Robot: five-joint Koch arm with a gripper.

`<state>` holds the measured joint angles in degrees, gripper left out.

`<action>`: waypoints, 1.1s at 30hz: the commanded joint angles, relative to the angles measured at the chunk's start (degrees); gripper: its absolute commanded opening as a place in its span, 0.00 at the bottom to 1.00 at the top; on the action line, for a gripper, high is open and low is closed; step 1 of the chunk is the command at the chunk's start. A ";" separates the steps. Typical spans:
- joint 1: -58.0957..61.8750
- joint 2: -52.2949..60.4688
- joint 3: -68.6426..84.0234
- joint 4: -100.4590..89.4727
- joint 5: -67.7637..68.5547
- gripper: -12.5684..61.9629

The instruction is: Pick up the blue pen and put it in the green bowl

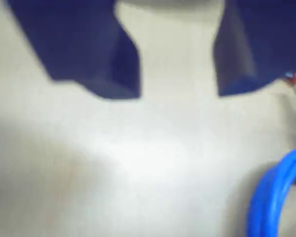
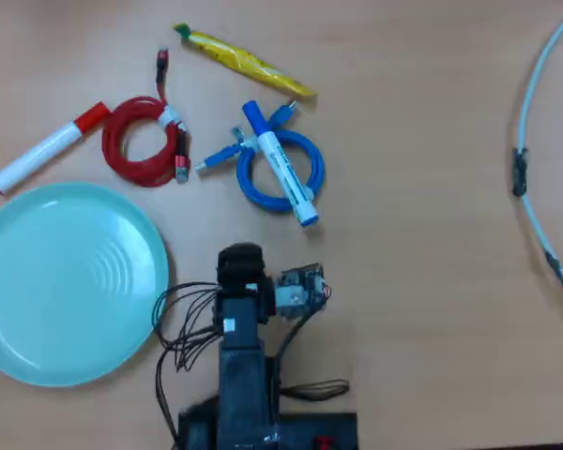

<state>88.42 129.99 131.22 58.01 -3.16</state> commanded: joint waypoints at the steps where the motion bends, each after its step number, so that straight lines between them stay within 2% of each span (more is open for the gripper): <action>1: 0.18 1.49 -8.00 -0.35 -0.18 0.32; 6: 1.49 -6.24 -18.37 3.34 1.58 0.32; 13: 7.03 -21.62 -33.57 7.21 15.47 0.32; 18: 8.53 -29.44 -42.98 7.47 18.02 0.32; 24: 8.61 -45.35 -66.36 16.96 19.25 0.32; 28: 8.79 -56.69 -82.00 25.14 26.54 0.32; 33: 9.05 -61.26 -85.25 28.56 33.93 0.33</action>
<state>97.21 67.68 50.54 85.25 27.69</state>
